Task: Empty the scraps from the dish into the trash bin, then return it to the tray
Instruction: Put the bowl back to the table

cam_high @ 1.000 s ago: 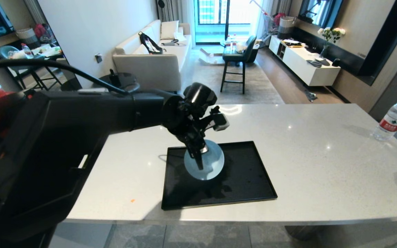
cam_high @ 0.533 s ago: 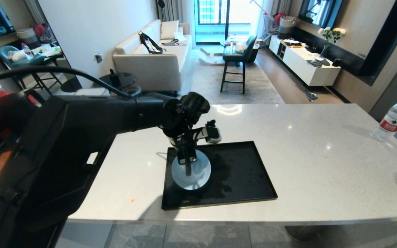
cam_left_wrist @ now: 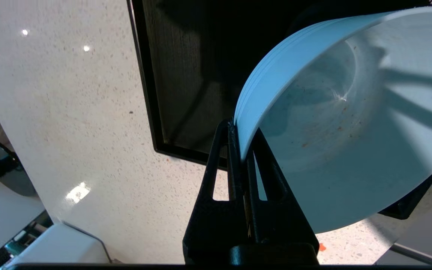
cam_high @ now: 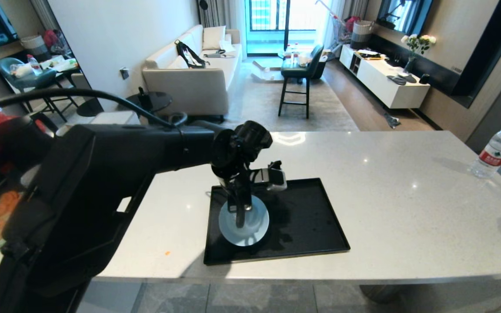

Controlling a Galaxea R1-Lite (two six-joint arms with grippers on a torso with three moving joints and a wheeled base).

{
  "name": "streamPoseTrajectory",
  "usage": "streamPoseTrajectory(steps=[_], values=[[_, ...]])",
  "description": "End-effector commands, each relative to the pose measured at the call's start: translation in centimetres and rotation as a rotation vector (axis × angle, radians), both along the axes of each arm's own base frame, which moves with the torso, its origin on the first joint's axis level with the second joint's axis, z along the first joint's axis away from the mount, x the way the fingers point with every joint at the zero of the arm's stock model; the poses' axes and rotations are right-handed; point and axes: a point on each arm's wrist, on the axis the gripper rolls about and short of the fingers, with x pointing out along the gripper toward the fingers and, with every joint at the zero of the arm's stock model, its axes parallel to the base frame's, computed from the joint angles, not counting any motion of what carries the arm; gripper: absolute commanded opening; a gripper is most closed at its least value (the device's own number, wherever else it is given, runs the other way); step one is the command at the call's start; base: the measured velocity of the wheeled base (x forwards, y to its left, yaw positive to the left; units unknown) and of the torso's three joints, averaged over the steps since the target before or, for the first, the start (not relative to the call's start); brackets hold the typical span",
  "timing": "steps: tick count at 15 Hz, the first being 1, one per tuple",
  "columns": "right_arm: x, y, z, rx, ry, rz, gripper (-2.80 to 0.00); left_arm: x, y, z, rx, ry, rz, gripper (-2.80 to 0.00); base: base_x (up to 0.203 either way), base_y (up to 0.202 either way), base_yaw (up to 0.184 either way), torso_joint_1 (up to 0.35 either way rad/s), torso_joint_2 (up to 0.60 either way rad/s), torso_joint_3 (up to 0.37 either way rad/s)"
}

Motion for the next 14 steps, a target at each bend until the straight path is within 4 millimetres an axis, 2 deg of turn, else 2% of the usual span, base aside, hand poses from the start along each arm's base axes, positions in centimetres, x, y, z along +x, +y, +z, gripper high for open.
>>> streamPoseTrajectory(steps=[1,4,8,14], values=[[0.0,0.0,0.0,0.000,-0.001,0.001,-2.80,-0.3,-0.7,-0.2,-0.001,-0.002,-0.015,-2.80,0.000,0.000,0.000,0.000,0.00,0.000],[0.0,0.0,0.0,0.000,-0.001,0.000,-2.80,0.2,-2.2,-0.7,-0.103,-0.065,0.031,-2.80,0.000,0.000,0.000,0.000,0.00,0.000],[0.0,0.0,0.0,0.000,-0.001,0.000,-2.80,0.3,-3.5,-1.3,-0.316,-0.049,0.267,-2.80,0.000,0.000,0.000,0.000,0.00,0.000],[0.0,0.0,0.0,0.000,-0.001,0.000,-2.80,1.2,-2.3,-1.0,-0.528,-0.065,0.666,-2.80,0.000,0.000,0.000,0.000,0.00,0.000]])
